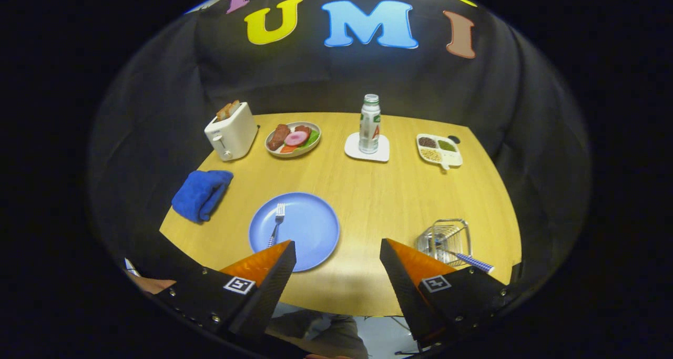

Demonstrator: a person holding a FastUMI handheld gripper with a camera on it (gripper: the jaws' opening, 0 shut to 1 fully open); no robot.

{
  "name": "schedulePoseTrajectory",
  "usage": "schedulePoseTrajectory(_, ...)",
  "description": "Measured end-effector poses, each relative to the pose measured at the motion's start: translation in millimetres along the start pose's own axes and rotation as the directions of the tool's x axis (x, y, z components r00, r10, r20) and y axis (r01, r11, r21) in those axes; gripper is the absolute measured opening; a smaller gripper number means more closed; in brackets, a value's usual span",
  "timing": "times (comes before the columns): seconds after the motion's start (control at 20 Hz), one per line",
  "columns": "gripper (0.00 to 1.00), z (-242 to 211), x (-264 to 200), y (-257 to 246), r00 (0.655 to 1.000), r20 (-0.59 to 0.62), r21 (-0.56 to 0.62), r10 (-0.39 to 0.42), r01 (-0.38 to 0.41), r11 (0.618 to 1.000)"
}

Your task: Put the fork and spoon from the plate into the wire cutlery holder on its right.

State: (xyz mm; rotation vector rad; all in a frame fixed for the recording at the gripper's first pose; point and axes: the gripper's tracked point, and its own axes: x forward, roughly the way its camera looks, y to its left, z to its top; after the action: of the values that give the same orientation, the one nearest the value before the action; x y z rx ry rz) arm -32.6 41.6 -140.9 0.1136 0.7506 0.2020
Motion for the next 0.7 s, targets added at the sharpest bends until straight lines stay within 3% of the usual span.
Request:
schedulePoseTrajectory(0.35, 0.99, -9.6, 44.2, 61.3, 0.992, -0.101, -0.068, 0.074, -0.081, 0.994)
schedulePoseTrajectory(0.7, 0.99, -17.1, 83.4, 94.9, 0.979, -0.186, -0.055, 0.078, -0.09, 0.994)
